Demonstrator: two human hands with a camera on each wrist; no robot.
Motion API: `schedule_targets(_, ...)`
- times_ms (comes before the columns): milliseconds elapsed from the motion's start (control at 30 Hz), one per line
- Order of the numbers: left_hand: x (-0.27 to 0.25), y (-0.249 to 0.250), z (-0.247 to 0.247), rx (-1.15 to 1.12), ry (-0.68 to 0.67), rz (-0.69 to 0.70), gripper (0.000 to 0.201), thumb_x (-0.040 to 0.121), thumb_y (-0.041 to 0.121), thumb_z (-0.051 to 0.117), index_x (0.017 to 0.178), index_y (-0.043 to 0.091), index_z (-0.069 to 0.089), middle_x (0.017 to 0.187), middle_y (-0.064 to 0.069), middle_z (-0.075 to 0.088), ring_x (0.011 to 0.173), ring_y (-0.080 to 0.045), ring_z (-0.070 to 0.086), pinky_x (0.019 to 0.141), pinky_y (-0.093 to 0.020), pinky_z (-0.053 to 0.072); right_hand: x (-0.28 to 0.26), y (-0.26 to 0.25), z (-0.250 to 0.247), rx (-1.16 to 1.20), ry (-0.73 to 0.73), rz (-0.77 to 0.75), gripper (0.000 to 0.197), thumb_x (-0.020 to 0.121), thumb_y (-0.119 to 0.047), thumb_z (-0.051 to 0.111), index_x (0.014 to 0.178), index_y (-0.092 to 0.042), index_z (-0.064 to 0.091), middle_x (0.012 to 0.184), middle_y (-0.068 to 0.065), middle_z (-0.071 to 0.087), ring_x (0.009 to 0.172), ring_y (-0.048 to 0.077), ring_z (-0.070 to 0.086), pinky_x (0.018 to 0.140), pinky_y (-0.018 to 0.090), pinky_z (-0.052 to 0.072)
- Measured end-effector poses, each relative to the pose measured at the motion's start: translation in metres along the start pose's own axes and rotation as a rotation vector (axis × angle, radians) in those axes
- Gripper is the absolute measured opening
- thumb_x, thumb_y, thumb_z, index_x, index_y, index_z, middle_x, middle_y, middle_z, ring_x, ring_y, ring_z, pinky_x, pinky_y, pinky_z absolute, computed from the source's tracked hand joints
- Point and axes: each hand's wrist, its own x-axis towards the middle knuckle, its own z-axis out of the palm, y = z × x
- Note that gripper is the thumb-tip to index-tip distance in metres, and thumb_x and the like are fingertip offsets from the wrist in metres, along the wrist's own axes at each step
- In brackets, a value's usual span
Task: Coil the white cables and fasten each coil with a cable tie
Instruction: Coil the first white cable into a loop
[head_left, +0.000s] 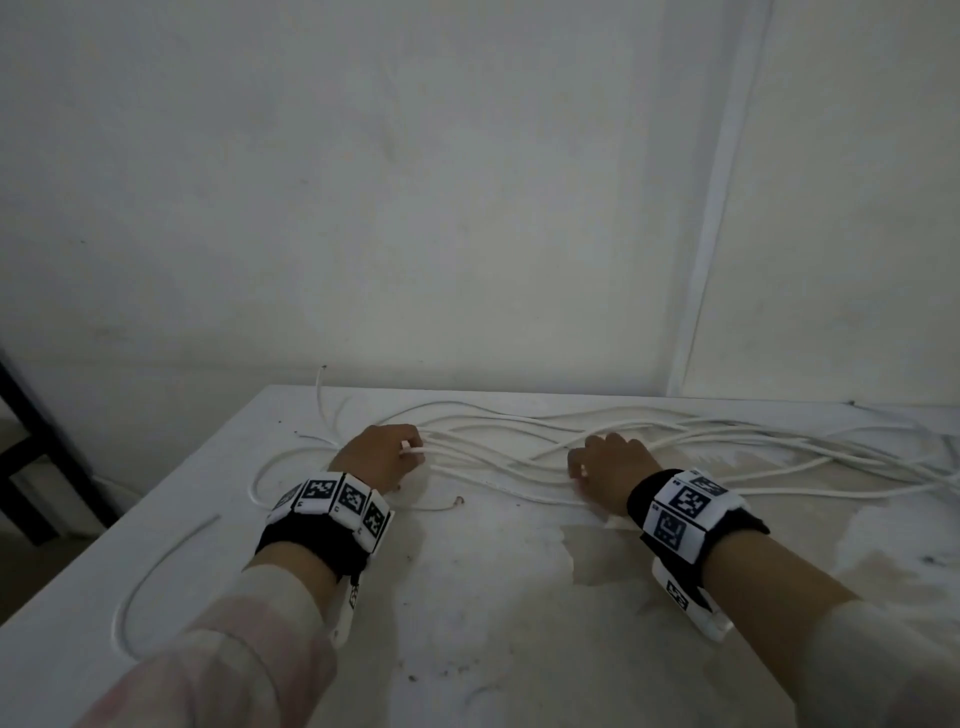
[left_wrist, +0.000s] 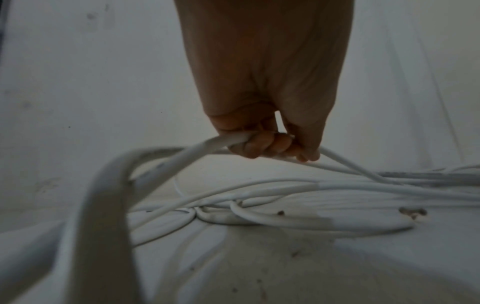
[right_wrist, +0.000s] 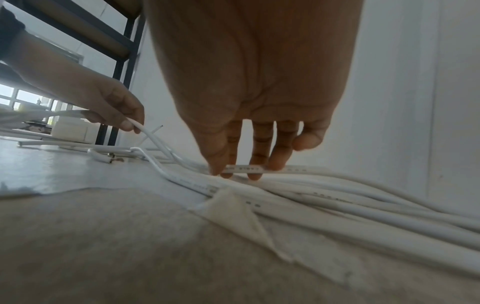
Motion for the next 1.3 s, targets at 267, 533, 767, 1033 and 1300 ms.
schedule_targets(267,-0.014,-0.023,-0.021,0.041,-0.049,-0.058,0.007,0.088,0.015,0.061,0.092,0.009,0.058,0.079,-0.006,0.056,0.065,-0.019,0.053,0.054,-0.017,0.038,-0.006,0.035,-0.020,0.056,0.130,0.155,0.021,0.095,-0.018,0.038,0.112,-0.016,0.051,0.124,0.005,0.051,0.114,0.025,0.044,0.091,0.033,0.033)
schedule_targets(533,-0.030,-0.023,-0.025,-0.237,-0.005,0.010,0.012,0.090,0.014,0.058,0.082,0.022,0.055,0.074,-0.001,0.054,0.053,-0.014,0.056,0.058,-0.023,0.047,0.001,0.019,-0.007,0.201,0.089,0.166,0.029,0.095,-0.025,0.042,0.123,-0.018,0.046,0.132,0.005,0.043,0.117,0.024,0.045,0.094,0.032,0.036)
schedule_targets(767,-0.044,-0.021,-0.032,-0.005,-0.038,0.030,0.025,0.093,0.021,0.053,0.115,0.013,0.063,0.108,-0.007,0.062,0.093,-0.017,0.056,0.075,-0.019,0.036,-0.003,-0.002,0.003,0.165,-0.043,0.045,0.049,0.092,-0.034,0.048,0.138,-0.030,0.032,0.145,0.001,0.032,0.130,0.024,0.034,0.105,0.034,0.030)
schedule_targets(1033,-0.075,-0.078,-0.037,0.196,-0.153,-0.351,0.041,0.086,0.020,0.063,0.124,0.011,0.051,0.127,-0.009,0.055,0.112,-0.022,0.053,0.083,-0.021,0.040,-0.010,0.000,0.001,0.121,0.071,0.095,0.021,0.095,-0.019,0.038,0.105,-0.017,0.056,0.120,0.006,0.051,0.109,0.024,0.050,0.090,0.032,0.038)
schedule_targets(1300,-0.081,-0.074,-0.019,0.159,-0.221,-0.442,0.047,0.085,0.047,0.059,0.116,0.012,0.051,0.127,-0.010,0.054,0.098,-0.020,0.053,0.080,-0.022,0.037,-0.011,-0.007,0.009,0.175,0.013,0.008,0.033,0.090,-0.026,0.048,0.122,-0.023,0.044,0.131,0.002,0.041,0.118,0.022,0.042,0.095,0.031,0.034)
